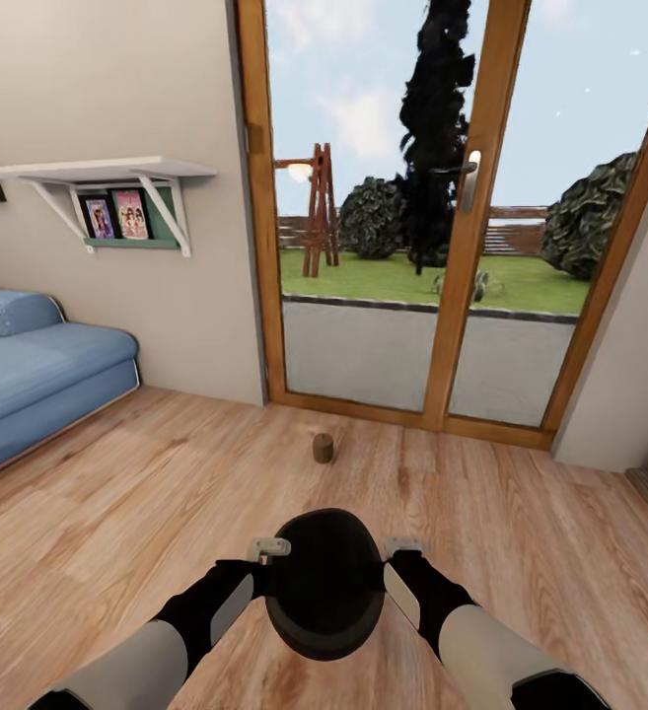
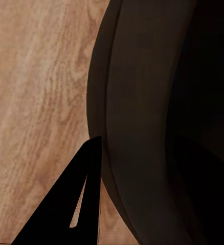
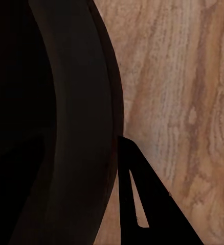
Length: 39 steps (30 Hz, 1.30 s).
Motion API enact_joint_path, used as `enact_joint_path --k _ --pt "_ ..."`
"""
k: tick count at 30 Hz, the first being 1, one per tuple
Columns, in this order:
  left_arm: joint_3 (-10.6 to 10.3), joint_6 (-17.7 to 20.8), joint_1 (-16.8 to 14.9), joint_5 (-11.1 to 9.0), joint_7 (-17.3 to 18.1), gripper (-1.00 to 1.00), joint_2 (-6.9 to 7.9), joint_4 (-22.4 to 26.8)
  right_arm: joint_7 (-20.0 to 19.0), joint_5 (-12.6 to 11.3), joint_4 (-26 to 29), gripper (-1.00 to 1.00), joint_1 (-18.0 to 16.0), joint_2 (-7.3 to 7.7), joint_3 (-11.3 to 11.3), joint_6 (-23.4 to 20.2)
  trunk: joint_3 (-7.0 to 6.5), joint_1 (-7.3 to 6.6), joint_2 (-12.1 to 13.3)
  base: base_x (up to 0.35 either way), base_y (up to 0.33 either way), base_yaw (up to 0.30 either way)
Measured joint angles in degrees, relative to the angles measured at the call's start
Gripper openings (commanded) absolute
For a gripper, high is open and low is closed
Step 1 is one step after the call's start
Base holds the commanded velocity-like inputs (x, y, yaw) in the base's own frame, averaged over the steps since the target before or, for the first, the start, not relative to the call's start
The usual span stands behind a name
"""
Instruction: Place each of the two pumpkins and all three candles from the living room inside a cabinet in the living room (use any cabinet), then make sure every cabinet is closed, and position the cauldron so it is next to a table in the living room.
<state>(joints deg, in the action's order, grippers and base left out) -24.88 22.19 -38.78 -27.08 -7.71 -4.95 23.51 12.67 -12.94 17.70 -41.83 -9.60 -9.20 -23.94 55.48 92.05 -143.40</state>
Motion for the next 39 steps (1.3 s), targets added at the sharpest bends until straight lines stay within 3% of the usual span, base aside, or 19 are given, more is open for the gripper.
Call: enact_joint_path --k 35,39 --pt "-0.3 -0.1 0.2 -0.2 -0.6 -1.0 0.0 0.5 -0.3 -0.5 -0.1 -1.0 0.0 0.18 -0.4 0.5 -0.01 0.0 0.0 0.0 0.0 0.287" --pt "-0.3 -0.1 0.2 -0.1 -0.5 -1.0 0.01 0.5 -0.3 -0.4 0.0 -1.0 0.0 0.16 -0.3 0.5 -0.89 -0.11 0.0 0.0 0.0 0.289"
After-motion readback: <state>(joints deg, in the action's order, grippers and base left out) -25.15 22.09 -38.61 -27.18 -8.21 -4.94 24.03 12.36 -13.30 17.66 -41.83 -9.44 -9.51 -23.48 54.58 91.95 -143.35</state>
